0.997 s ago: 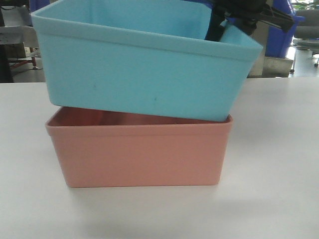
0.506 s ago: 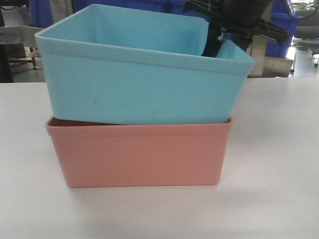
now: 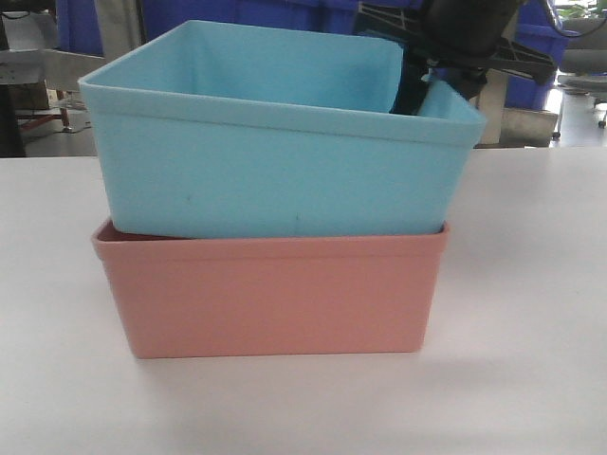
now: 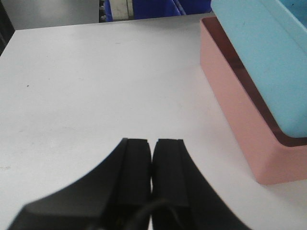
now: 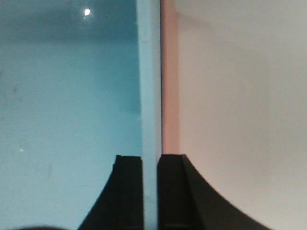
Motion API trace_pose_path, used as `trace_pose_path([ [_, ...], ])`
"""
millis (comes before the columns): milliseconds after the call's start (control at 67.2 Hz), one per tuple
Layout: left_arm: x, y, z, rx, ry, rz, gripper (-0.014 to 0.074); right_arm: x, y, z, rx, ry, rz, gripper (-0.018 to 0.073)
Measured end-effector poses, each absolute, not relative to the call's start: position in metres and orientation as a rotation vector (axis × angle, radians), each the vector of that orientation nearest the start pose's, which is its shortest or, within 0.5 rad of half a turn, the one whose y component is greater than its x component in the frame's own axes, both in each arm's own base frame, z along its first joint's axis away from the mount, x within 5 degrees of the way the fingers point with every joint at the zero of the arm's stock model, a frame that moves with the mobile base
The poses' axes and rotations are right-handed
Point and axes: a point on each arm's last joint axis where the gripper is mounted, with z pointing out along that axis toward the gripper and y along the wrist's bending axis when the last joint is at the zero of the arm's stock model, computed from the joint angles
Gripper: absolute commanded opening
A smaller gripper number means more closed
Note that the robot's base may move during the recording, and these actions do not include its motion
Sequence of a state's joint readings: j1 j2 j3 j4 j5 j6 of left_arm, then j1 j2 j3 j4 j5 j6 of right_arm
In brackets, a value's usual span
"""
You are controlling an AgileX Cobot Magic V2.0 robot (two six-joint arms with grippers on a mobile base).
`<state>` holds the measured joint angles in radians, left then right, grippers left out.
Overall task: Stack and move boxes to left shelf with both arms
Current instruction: 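Lower the light-blue bin into the pink bin and release it, then lower both grippers onto opposite rims of the stacked bins and grip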
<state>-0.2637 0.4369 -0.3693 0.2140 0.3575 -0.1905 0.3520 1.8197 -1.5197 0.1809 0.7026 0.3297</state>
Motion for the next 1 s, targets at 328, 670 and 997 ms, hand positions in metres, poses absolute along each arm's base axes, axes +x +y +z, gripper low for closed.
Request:
trace_pose_path([
  [328,0.095,-0.019,0.275,0.21,1.89,-0.101,-0.001,0.39,0.158,0.26,0.061,2.593,0.455,0.0078],
  [670,0.095,-0.019,0.275,0.21,1.892,-0.101,0.0111,0.394,0.16,0.269,-0.017,2.552,0.449,0.0634],
  [997,0.101,-0.02,0.28,0.188,1.965,-0.113,0.0524,0.397,0.157,0.286,-0.081,2.537,0.376,0.0611],
])
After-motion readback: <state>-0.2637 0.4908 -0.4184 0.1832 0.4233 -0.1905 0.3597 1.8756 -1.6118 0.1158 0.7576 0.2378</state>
